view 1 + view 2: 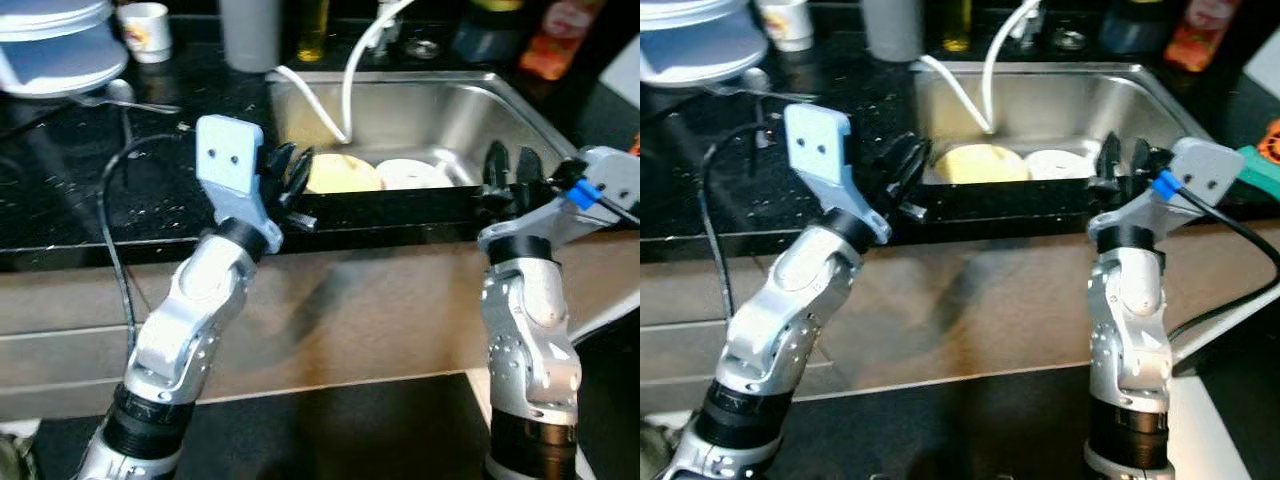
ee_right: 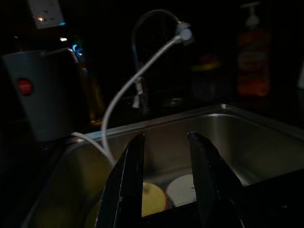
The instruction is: Kitchen organization
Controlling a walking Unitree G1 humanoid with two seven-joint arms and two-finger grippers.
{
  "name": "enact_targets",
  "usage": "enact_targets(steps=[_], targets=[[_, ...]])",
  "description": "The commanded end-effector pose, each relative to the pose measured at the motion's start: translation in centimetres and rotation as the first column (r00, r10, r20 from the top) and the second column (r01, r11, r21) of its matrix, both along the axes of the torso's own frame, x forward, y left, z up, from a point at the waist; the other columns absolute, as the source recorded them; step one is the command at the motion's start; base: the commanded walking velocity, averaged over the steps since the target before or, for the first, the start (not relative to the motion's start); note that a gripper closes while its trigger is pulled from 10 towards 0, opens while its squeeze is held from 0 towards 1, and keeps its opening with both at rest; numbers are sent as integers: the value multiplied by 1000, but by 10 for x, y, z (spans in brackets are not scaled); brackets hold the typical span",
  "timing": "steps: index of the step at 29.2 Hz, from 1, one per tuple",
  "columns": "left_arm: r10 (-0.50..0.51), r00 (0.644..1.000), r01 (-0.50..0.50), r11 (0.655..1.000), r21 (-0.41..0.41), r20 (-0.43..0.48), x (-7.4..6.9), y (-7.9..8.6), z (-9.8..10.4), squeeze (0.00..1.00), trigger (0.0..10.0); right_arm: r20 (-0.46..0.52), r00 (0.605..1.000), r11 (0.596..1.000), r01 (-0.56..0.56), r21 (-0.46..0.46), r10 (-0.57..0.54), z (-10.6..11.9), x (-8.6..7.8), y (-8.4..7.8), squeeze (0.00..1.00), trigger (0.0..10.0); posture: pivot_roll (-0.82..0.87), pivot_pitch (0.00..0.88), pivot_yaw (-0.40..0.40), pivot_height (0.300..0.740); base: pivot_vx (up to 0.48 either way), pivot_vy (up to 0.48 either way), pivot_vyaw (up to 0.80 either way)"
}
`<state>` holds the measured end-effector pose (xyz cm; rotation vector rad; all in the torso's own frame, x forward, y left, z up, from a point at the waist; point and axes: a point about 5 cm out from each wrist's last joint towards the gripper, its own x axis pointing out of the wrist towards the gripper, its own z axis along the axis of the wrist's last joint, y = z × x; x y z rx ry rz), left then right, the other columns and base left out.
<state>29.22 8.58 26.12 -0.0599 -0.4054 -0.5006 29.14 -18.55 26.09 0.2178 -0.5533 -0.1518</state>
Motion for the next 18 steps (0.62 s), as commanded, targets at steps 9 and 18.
enact_targets(steps=[9,18], targets=[[26,957,62,955,290,-291,-20,33,-94,0,10000,-227,973,996,-45,-83,25,-62,-7,-9,0,10000,27,65,-34,740,0,0,0],[-67,861,224,940,257,-505,-80,59,-134,0,10000,-482,870,985,24,-170,-105,-141,-57,-41,0,10000,43,84,-54,740,0,0,0]])
